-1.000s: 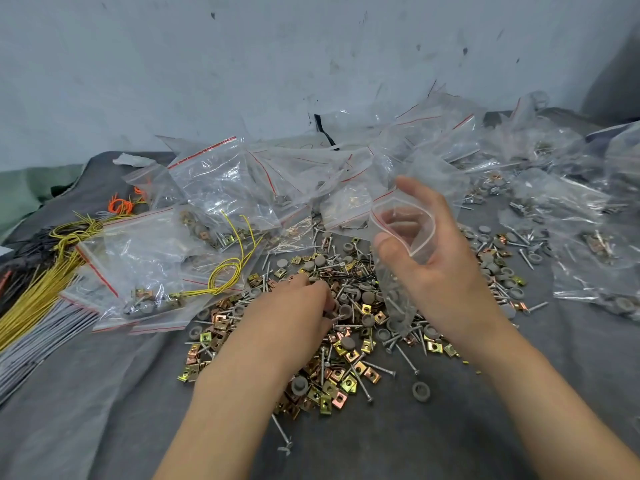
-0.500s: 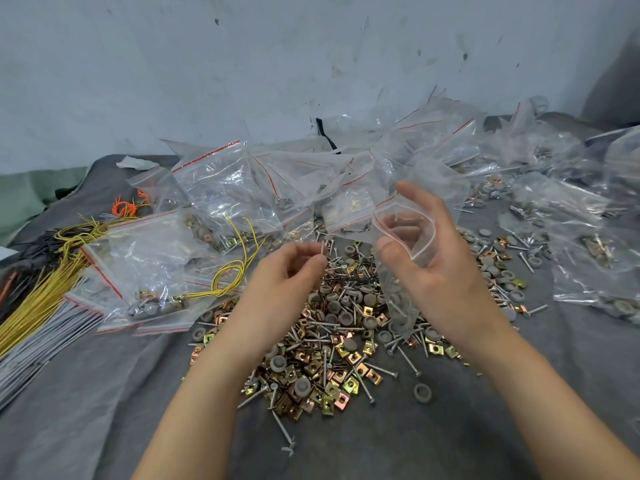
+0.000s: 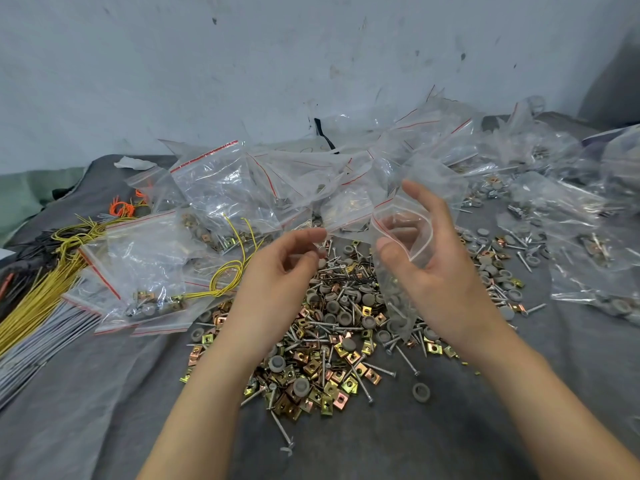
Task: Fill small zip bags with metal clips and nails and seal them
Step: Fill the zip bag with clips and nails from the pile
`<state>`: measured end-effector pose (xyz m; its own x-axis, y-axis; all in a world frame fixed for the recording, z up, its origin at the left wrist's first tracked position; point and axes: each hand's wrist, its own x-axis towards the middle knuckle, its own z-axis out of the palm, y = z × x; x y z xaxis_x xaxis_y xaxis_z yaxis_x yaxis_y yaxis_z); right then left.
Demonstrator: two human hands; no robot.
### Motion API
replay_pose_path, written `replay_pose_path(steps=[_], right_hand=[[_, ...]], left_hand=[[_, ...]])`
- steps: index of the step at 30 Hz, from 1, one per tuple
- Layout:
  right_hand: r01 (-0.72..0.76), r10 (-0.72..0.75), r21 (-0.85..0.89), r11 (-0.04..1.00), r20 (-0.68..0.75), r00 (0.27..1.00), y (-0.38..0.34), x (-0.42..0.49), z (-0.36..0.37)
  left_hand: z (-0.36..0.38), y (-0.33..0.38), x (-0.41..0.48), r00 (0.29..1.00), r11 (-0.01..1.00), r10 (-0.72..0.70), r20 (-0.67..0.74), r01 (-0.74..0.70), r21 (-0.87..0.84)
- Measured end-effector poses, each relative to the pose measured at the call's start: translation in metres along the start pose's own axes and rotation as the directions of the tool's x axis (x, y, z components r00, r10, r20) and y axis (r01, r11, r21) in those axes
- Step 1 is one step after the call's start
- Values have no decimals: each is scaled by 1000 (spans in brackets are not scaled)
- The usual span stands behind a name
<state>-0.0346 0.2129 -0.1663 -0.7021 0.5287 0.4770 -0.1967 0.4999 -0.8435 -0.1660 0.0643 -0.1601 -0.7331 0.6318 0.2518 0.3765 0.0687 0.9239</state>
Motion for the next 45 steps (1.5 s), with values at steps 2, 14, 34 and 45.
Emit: replay_pose_path(steps=[2,14,34,45], right_hand=[[3,-3,-5,1000,1,1000,0,0,0],[0,1,-16,1000,17,1000,2,-3,-2],[44,-34,-121,992,85,996,-2,-10,6],[40,-32,-103,994,82,996,-2,-10,7]], left_hand=[[1,-3,-1,995,983,77,-57,-66,170],[-5,6,4,940,758,-303,156,337,-559],[0,61,-11,948,928,314,-41,-298,221],[7,67,-10,910,840,397,122,-413,353]])
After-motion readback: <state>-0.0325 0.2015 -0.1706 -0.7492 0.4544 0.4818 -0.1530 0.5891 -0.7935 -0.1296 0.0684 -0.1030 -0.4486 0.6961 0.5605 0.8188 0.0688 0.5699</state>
